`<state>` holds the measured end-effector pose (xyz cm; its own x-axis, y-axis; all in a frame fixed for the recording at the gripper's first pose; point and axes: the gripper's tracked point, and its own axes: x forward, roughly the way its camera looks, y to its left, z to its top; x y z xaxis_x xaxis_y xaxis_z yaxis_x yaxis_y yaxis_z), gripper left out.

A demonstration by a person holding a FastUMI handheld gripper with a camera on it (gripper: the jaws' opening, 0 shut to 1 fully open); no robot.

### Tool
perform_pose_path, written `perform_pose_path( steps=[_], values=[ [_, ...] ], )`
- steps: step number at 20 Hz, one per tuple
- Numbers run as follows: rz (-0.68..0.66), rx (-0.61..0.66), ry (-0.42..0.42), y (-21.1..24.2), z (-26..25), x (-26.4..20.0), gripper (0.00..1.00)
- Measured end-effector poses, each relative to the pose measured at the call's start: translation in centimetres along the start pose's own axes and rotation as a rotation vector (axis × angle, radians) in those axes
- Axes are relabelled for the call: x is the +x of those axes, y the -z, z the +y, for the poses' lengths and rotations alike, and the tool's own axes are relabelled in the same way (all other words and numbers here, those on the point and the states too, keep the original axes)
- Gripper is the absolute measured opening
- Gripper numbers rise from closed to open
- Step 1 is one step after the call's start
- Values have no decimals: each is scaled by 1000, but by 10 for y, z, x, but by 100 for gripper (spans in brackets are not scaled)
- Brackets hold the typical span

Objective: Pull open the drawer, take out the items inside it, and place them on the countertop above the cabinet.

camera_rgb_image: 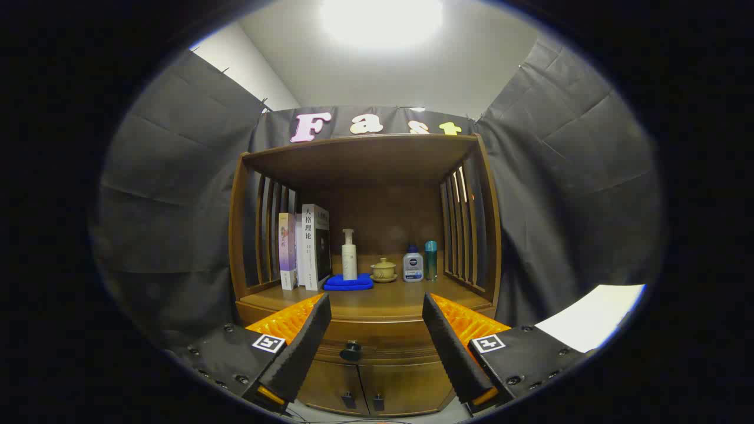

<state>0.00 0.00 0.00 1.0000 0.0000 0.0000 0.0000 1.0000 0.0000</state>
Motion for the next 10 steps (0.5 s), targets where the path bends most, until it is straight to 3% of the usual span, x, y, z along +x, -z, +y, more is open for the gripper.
perform_pose_path(
  steps=[10],
  values=[
    [13,22,3,5,2,0,99]
  ],
)
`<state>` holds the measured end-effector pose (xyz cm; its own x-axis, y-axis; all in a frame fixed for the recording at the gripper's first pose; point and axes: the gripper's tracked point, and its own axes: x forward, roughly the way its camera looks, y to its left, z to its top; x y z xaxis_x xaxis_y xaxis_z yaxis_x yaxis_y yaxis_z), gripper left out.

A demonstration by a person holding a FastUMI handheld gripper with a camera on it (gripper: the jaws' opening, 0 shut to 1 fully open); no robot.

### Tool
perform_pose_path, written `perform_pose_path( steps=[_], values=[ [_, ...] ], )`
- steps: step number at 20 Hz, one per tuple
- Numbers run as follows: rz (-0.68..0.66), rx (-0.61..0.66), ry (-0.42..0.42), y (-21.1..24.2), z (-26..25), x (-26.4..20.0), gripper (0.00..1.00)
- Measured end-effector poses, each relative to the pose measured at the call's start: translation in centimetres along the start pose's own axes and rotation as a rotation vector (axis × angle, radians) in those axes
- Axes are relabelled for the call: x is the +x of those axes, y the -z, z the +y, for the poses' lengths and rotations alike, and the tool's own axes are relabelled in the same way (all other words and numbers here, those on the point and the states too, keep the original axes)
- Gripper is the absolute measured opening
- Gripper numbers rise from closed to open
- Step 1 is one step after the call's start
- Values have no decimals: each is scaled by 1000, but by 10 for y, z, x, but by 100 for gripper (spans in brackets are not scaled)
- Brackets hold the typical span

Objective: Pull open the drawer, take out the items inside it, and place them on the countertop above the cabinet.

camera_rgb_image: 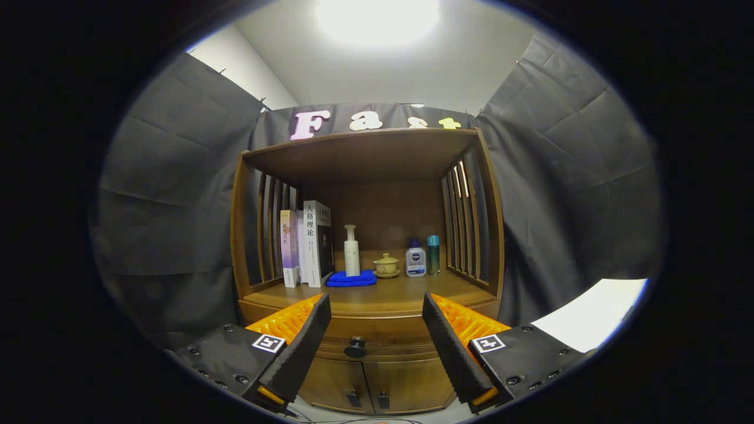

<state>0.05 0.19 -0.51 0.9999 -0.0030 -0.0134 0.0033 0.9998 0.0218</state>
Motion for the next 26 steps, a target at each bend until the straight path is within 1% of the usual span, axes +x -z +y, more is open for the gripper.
perform_pose_path(
  steps=[26],
  values=[
    [12,19,-4,5,1,-5,99]
  ],
)
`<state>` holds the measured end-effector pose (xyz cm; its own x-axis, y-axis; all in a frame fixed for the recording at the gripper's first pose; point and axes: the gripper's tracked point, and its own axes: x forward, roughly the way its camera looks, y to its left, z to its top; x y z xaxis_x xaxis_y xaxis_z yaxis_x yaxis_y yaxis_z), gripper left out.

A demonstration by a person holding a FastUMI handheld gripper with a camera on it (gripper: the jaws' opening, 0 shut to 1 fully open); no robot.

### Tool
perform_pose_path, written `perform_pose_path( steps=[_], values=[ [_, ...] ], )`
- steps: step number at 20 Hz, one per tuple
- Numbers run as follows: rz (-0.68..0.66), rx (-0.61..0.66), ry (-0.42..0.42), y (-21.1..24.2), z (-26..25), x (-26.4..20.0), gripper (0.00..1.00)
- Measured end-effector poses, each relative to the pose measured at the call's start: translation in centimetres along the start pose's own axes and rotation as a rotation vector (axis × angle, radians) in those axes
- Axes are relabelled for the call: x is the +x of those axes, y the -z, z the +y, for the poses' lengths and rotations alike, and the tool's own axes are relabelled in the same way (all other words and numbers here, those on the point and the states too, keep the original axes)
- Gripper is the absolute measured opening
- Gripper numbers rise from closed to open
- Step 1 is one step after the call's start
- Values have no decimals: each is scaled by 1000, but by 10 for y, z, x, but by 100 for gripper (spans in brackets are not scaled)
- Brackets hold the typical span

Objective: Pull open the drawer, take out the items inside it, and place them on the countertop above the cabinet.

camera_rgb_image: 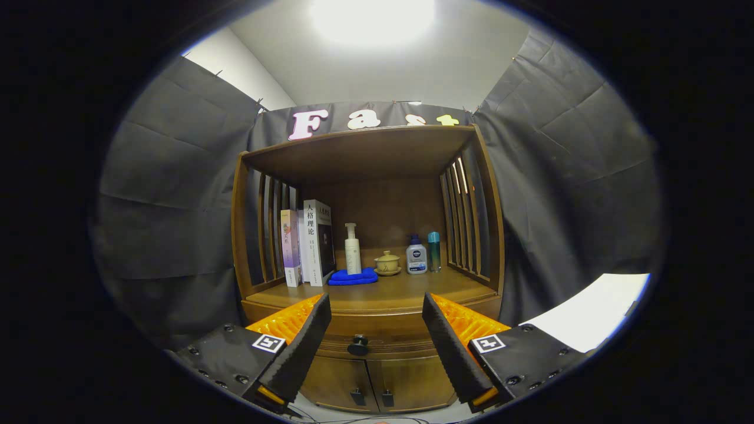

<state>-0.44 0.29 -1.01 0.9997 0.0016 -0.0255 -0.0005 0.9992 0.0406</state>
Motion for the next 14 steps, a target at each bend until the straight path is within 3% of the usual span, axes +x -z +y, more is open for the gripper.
perform_pose_path(
  steps=[14],
  values=[
    [13,3,-3,5,1,1,99]
  ],
)
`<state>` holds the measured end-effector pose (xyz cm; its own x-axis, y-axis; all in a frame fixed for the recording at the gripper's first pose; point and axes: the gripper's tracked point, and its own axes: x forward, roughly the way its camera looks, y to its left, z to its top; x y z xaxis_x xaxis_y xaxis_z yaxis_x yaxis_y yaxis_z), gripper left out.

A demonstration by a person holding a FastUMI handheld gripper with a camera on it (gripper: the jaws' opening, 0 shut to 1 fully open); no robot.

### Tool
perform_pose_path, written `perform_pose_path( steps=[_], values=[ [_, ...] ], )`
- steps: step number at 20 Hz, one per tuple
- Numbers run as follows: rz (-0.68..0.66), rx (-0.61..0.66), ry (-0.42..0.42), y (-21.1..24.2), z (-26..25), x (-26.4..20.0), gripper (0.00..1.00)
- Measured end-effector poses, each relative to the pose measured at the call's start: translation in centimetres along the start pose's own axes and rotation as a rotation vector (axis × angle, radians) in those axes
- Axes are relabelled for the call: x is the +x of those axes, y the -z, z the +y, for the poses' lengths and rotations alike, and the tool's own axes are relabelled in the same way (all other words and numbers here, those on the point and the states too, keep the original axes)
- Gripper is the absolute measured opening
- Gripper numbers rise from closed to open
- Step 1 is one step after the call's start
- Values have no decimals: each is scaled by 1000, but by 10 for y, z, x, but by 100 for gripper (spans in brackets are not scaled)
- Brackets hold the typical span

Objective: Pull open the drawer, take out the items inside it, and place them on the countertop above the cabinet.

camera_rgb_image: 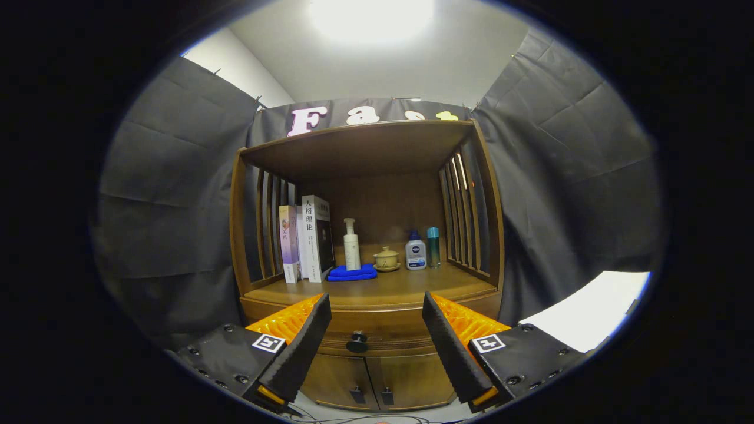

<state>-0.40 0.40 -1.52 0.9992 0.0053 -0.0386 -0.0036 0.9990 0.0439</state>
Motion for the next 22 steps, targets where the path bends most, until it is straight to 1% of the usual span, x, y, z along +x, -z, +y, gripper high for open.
perform_pose_path(
  steps=[22],
  values=[
    [-26,-7,-11,-5,6,-6,99]
  ],
)
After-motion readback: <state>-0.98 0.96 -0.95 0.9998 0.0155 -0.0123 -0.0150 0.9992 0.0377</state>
